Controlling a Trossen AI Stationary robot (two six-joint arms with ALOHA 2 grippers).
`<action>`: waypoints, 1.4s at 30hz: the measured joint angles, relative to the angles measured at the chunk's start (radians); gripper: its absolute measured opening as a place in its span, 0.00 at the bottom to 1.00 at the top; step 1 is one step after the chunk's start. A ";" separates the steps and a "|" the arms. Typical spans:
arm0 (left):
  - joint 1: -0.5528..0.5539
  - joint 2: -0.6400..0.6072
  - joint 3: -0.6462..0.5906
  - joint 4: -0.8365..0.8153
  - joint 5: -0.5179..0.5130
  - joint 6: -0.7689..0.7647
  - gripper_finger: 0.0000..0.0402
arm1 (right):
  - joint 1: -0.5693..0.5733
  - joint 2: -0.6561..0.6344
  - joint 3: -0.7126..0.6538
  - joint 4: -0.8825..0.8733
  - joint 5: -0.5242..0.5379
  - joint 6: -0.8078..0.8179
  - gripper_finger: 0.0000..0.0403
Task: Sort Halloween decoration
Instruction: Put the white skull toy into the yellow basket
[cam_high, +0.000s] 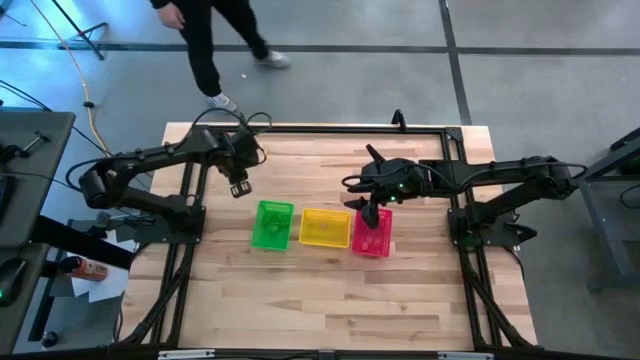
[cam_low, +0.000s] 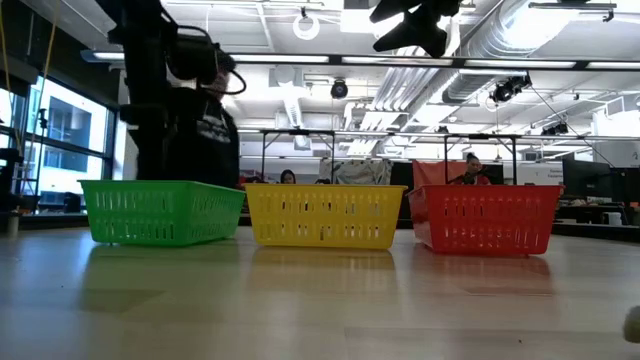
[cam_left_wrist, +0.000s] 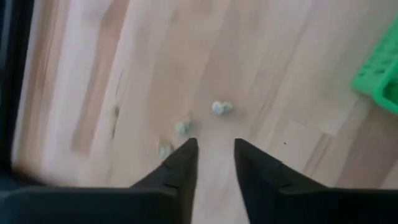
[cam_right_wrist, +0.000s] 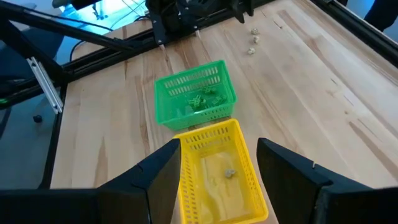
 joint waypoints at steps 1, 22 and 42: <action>0.006 0.000 -0.010 0.020 0.012 0.059 0.27 | 0.000 0.000 0.000 0.001 0.002 0.001 0.51; 0.008 0.001 -0.211 0.315 0.045 0.725 0.49 | 0.001 0.000 0.000 0.047 0.064 -0.015 0.51; 0.019 0.220 -0.210 0.406 0.026 0.867 0.47 | 0.001 0.000 0.000 0.044 0.086 0.038 0.51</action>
